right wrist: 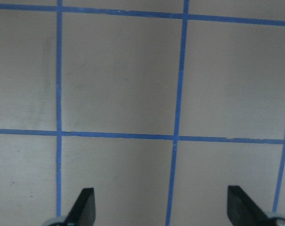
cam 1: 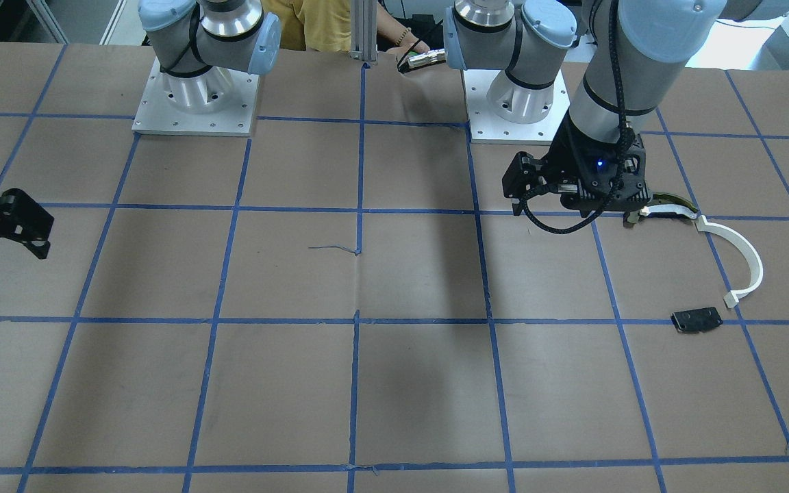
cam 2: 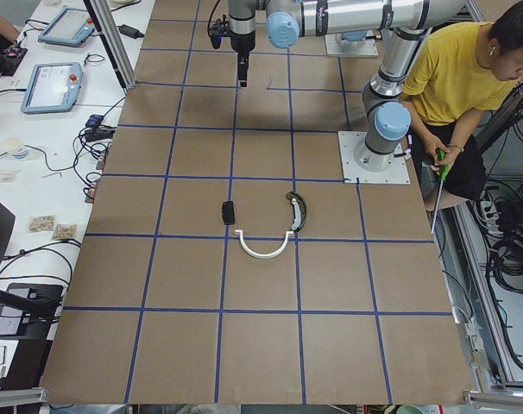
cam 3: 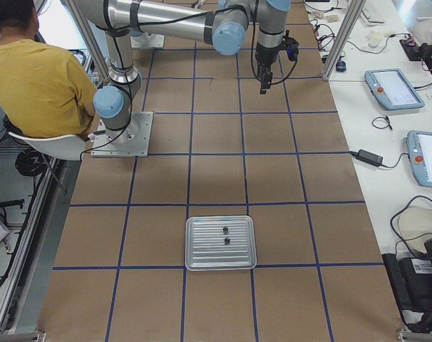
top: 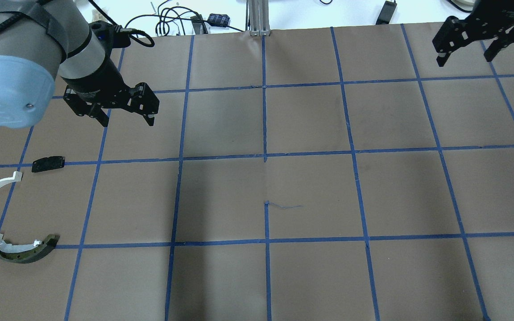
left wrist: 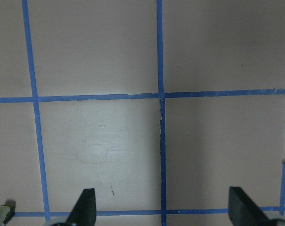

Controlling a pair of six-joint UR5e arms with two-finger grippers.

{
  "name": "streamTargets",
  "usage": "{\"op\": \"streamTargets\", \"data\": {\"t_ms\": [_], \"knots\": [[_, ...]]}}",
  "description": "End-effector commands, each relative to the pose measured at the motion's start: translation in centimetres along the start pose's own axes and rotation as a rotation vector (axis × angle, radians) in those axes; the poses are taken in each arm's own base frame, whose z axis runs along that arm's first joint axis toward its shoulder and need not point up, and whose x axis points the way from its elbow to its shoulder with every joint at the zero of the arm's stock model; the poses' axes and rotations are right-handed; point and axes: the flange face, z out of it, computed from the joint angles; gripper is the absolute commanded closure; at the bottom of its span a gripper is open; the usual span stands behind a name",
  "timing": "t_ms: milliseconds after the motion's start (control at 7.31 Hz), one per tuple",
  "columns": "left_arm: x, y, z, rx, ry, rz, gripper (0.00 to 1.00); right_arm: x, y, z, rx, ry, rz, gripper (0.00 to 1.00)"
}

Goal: Place bearing gear from tray to pile

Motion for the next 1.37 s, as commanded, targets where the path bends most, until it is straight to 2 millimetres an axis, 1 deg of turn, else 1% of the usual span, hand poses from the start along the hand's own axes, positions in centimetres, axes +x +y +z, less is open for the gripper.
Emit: {"op": "streamTargets", "data": {"t_ms": [0,137,274,411,547,684,821,958,1095,1232], "knots": [[0.0,0.0,0.0,0.000,0.000,-0.002,0.00,9.7,1.4,1.7,-0.013,-0.004,-0.083,0.00],[0.0,0.0,0.0,0.000,0.000,0.000,0.00,13.9,1.3,3.2,-0.002,0.031,-0.098,0.00],[0.0,0.0,0.0,0.000,0.000,0.000,0.00,18.8,2.1,4.8,-0.014,0.078,-0.134,0.00],[0.0,0.0,0.0,-0.001,0.000,0.000,0.00,24.0,3.4,7.2,-0.022,0.076,-0.178,0.00],[0.0,0.1,-0.1,0.003,0.001,-0.002,0.00,31.0,5.4,11.0,-0.019,0.091,-0.260,0.00],[0.1,0.0,0.0,0.000,0.000,0.000,0.00,36.8,8.1,14.8,-0.017,0.096,-0.300,0.00],[0.1,0.0,0.0,0.000,0.001,0.001,0.00,39.8,9.1,18.5,-0.030,0.093,-0.393,0.00],[0.1,0.0,0.0,0.000,0.000,0.002,0.00,41.2,10.1,21.3,-0.057,0.051,-0.563,0.00],[0.1,0.0,-0.1,0.002,0.000,0.001,0.00,42.6,11.4,23.6,-0.069,0.012,-0.636,0.00],[0.1,0.1,-0.1,0.003,0.000,0.001,0.00,42.6,13.1,26.0,-0.080,-0.045,-0.686,0.00]]}}
